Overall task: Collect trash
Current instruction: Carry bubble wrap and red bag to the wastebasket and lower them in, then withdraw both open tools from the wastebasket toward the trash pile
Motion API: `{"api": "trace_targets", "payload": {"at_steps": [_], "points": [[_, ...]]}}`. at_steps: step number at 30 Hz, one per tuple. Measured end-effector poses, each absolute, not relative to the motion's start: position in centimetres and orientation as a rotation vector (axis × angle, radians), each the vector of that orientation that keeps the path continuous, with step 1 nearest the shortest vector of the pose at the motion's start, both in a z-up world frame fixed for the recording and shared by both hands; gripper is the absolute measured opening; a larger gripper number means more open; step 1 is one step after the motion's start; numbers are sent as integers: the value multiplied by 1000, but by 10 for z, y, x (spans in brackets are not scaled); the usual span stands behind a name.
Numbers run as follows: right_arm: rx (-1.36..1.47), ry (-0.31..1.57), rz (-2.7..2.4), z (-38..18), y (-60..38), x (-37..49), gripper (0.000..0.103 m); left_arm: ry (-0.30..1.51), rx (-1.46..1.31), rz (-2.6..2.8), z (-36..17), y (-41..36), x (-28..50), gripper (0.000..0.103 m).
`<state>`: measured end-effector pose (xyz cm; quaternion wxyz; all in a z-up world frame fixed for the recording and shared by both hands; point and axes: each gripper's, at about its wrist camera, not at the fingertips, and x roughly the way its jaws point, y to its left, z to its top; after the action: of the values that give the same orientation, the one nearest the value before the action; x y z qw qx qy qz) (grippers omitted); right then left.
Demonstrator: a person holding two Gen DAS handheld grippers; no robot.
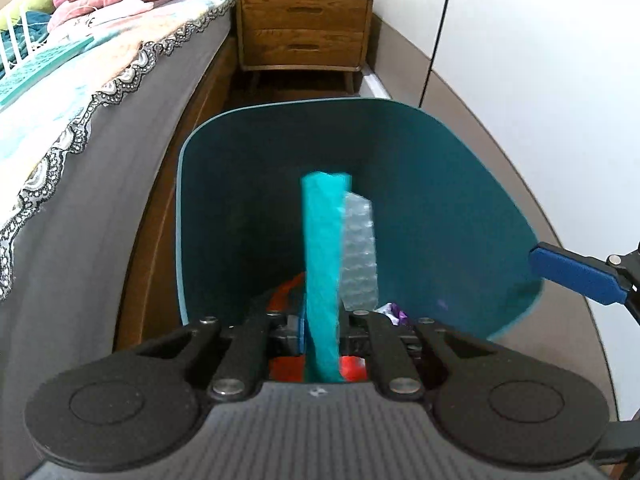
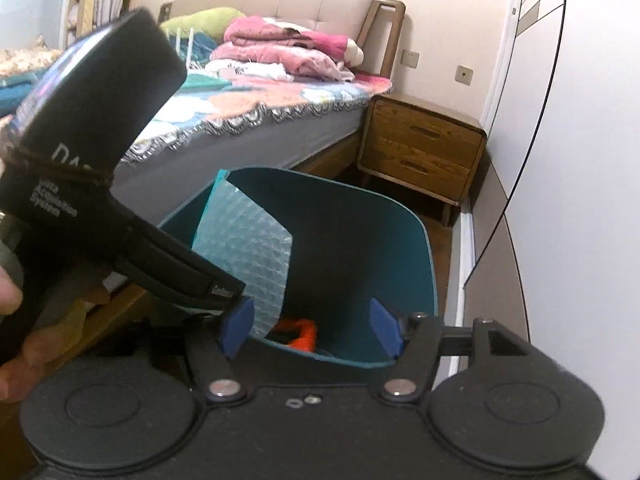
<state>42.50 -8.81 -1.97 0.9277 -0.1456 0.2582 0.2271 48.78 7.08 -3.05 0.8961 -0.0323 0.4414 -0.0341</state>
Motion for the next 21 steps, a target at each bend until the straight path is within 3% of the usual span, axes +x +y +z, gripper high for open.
{"api": "trace_targets", "payload": {"at_steps": [5, 9, 10, 21], "points": [[-214, 490, 468, -12, -110, 410, 68, 890, -93, -97, -24, 72, 472, 27], [-167, 456, 465, -9, -128, 390, 69, 837, -79, -98, -17, 69, 457, 64], [-153, 448, 465, -8, -134, 385, 69, 823, -77, -96, -16, 68, 453, 70], [10, 407, 454, -13, -176, 339, 78, 728, -80, -136, 5, 67, 397, 77]]}}
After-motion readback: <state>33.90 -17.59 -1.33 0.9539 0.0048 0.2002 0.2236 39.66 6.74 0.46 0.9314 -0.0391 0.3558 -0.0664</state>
